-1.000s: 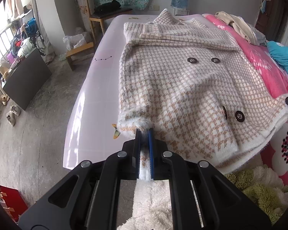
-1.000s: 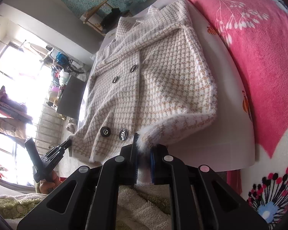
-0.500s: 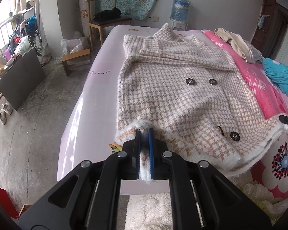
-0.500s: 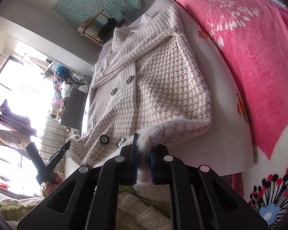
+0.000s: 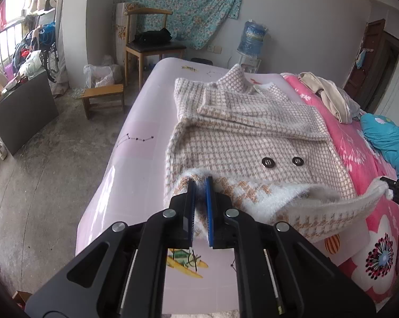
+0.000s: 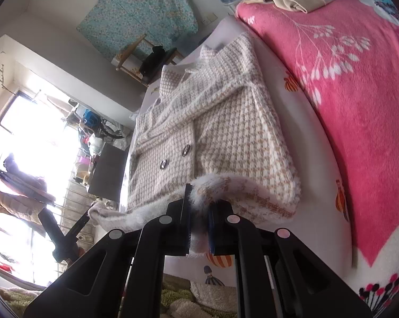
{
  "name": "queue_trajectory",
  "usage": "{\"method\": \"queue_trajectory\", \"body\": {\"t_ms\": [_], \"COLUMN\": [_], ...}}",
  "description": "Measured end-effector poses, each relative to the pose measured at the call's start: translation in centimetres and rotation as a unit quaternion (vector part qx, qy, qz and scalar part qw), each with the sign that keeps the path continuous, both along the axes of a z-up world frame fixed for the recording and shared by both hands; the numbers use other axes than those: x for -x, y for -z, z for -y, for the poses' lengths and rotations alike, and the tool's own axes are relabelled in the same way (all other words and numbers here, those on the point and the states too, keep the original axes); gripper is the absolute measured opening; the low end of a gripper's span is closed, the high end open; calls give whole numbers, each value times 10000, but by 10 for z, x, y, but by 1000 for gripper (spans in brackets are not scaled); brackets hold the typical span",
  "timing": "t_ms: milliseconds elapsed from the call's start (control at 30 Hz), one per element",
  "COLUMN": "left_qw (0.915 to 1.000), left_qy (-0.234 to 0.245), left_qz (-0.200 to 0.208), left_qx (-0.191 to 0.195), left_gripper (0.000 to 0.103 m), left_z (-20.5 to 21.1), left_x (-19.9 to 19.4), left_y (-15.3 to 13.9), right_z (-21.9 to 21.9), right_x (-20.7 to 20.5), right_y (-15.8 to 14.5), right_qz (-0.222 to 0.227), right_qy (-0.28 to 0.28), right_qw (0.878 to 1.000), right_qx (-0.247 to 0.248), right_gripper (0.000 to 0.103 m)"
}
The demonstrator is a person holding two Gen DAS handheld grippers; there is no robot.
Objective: Fold large clothes
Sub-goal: 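Open both tools and release the folded hem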
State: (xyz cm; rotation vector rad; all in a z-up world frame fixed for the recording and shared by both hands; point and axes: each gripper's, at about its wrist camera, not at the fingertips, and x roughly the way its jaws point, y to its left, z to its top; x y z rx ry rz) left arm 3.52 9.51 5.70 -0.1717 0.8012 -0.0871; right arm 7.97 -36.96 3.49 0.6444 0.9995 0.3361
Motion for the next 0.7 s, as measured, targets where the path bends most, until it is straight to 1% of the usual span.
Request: {"method": "queue_trajectory", "body": {"t_ms": [67,167,233,267,300,367,400,433,467,500,533,567,633,700], "left_qw": [9999,9994,9994,9998,10000,9997,9994,9989,9985,9983,9981,9978,9975,9975], "left_qy": [44,73,79,66,39,-25,-58,-146,-271,-328,-358,-414,-414,-198], "left_qz": [125,344,329,210,47,-177,-258,-321,-343,-292,-234,-193,-102,-132], "left_qx": [-71,-17,-8,11,43,152,236,306,333,391,449,477,570,669], "left_gripper": [7,7,7,7,9,12,16,28,35,40,40,40,40,40], "left_z": [2,3,5,6,6,2,-1,-5,-9,-12,-17,-21,-25,-18], "left_x": [-16,-41,-56,-65,-73,-87,-91,-91,-91,-88,-84,-79,-70,-65], "left_y": [-6,-13,-12,-6,1,17,23,28,31,31,31,30,26,25], "right_z": [1,2,1,1,2,5,7,9,12,13,14,15,16,10], "right_x": [-11,-34,-48,-54,-61,-72,-76,-78,-78,-76,-73,-70,-64,-60], "right_y": [-7,-15,-15,-12,-5,15,25,34,40,44,45,44,38,33], "right_qz": [148,374,410,400,352,104,-21,-124,-194,-207,-178,-117,36,166], "right_qy": [28,136,193,213,256,349,411,491,574,638,688,738,804,695], "right_qw": [9999,9992,9989,9989,9990,9993,9990,9985,9980,9976,9974,9972,9964,9965], "right_qx": [4,72,145,144,79,-127,-159,-184,-199,-167,-84,33,265,436], "right_gripper": [10,10,10,11,14,25,33,39,40,45,53,56,57,57]}}
